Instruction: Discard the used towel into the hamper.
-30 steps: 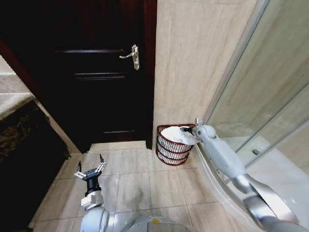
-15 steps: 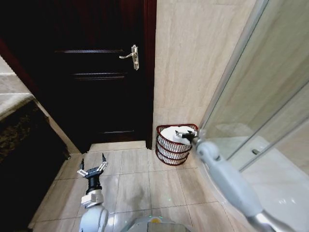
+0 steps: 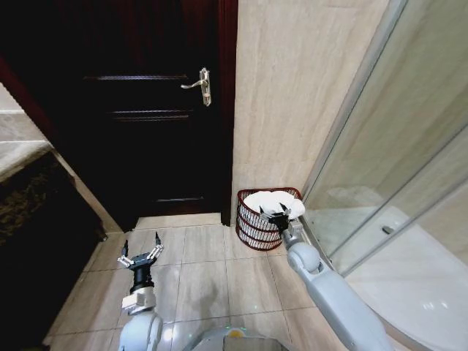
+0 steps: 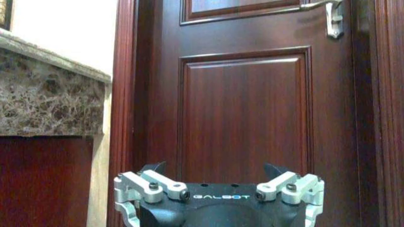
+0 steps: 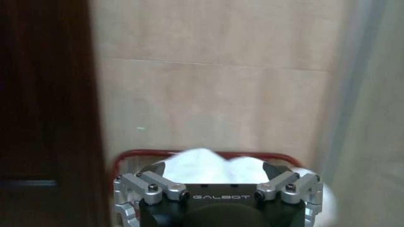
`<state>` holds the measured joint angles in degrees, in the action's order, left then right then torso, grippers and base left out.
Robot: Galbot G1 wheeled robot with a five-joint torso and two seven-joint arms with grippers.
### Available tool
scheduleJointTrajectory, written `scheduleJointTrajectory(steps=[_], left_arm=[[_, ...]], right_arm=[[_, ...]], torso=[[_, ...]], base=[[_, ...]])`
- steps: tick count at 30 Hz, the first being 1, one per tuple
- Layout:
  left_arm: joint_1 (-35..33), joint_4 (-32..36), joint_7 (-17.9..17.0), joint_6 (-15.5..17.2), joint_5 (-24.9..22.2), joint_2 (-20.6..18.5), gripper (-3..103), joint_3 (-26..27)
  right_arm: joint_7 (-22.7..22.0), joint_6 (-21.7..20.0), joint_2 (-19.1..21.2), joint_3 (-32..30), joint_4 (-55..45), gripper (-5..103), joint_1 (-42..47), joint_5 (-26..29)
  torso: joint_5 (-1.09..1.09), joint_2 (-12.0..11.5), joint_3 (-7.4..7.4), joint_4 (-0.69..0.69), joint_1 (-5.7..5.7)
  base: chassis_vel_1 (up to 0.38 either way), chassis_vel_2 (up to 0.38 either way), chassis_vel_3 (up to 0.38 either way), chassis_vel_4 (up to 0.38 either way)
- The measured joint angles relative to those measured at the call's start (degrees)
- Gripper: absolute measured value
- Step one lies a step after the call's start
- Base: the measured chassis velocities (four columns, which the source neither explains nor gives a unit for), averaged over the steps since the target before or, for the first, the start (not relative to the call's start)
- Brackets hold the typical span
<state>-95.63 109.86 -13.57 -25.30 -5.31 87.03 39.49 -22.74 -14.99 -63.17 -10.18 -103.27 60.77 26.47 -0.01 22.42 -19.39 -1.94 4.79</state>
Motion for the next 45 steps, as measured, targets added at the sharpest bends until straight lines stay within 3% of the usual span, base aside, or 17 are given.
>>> scheduleJointTrajectory(steps=[6,8,10,12,15,19,27,34,45], left_arm=[[-0.8,-1.2,-0.2,0.2,0.5,-0.3,100,0.6],[-1.0,-1.6,-0.3,0.2,0.5,-0.1,100,0.6],[-0.9,-2.1,-0.5,0.2,0.3,0.4,100,0.6],[-0.5,-2.4,-0.8,0.3,0.3,0.6,100,0.6],[0.4,-3.0,-1.4,0.7,0.9,1.0,100,0.5],[1.8,-2.9,-1.5,2.0,1.7,0.8,100,0.1],[2.5,-0.7,-1.4,3.1,2.0,0.7,100,0.0],[1.8,-0.8,-1.4,2.2,1.9,1.0,100,0.3],[1.3,-0.9,-1.5,1.2,1.6,1.1,100,0.7]], right_arm=[[-2.2,-0.2,-0.9,-7.2,-2.3,100,4.3,-0.2],[-1.7,0.0,-1.0,-8.3,-2.9,100,4.9,0.0],[2.1,1.1,-0.7,-9.5,-4.0,100,6.0,0.2],[3.0,0.8,-0.5,-9.6,-4.2,100,6.1,0.0],[0.5,-0.7,-0.2,-8.8,-4.4,100,5.2,0.3],[-2.8,-6.1,0.7,-9.1,-4.4,100,4.5,2.8],[-5.6,-9.1,1.6,-9.6,-2.9,100,4.4,5.0],[-5.1,-9.3,1.6,-9.2,1.2,100,2.7,7.0],[-2.3,-9.7,2.6,-6.3,7.7,100,-2.4,5.5]], torso=[[0.02,0.0,0.00,0.02,0.00],[0.02,0.0,0.00,0.00,0.00],[0.02,0.0,0.00,0.00,0.00],[0.02,0.0,0.00,0.00,0.00],[0.01,0.0,0.00,0.00,0.00],[0.02,0.0,-0.01,0.00,0.00],[0.01,0.0,-0.01,0.00,0.00],[0.02,0.0,-0.01,0.00,0.00],[0.02,0.0,-0.01,0.00,0.00]], base=[[0.000,0.000,0.000,0.000],[0.000,0.000,0.000,0.000],[0.000,0.000,0.000,0.000],[0.000,0.000,0.000,0.000],[0.000,0.000,0.000,0.000],[0.000,0.000,0.000,0.000],[0.000,0.000,0.000,0.000],[0.000,0.000,0.000,0.000],[0.000,0.000,0.000,0.000]])
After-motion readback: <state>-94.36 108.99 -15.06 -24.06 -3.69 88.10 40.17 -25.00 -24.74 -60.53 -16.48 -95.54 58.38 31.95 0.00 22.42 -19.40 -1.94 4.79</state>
